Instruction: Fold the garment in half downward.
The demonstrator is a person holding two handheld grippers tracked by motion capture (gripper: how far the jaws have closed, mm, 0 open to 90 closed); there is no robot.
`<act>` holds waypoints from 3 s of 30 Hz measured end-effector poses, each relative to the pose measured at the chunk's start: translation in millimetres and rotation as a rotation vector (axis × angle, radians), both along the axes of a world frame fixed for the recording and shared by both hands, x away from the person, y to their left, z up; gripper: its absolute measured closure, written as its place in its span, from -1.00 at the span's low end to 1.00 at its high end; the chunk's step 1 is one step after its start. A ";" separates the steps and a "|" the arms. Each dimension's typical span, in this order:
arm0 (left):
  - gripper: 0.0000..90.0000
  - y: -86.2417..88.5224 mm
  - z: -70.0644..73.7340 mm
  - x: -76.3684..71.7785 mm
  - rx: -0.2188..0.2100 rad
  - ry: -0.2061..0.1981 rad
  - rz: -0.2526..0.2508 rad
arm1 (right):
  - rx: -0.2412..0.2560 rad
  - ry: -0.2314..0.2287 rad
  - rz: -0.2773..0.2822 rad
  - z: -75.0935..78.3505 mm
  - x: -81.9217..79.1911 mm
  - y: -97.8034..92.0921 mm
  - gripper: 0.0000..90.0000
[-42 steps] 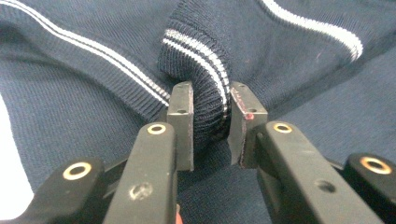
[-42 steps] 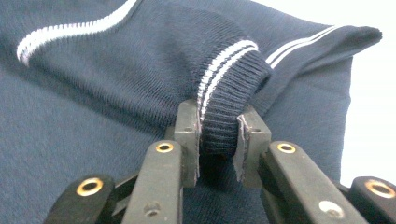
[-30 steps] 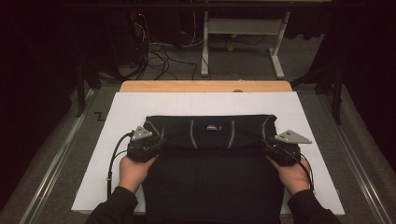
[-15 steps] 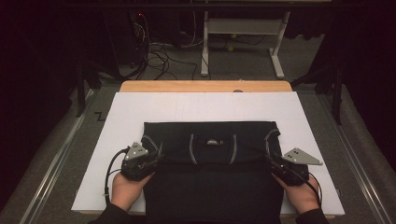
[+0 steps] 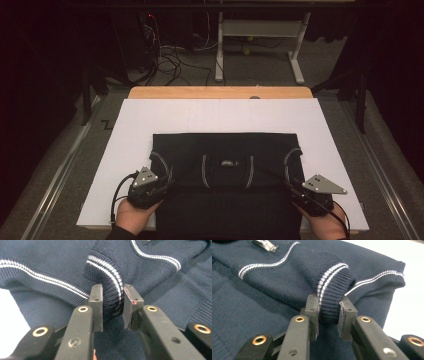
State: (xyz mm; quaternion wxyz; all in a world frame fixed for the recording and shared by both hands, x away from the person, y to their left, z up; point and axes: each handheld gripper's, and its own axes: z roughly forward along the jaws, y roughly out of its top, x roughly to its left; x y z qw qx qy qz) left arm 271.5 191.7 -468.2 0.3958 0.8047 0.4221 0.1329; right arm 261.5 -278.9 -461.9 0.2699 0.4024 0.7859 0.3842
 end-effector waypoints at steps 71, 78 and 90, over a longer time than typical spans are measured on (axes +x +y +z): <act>-0.26 -78.5 5.6 95.3 0.096 0.172 -0.033 | -0.018 0.197 0.084 -1.3 84.8 60.2 -0.04; 0.25 -78.4 3.7 91.5 0.045 0.182 -0.087 | -0.052 0.195 0.122 -2.6 81.2 64.8 0.53; 0.76 -65.6 7.2 71.2 -0.050 0.076 -0.074 | -0.027 0.123 0.143 2.1 68.3 65.7 0.84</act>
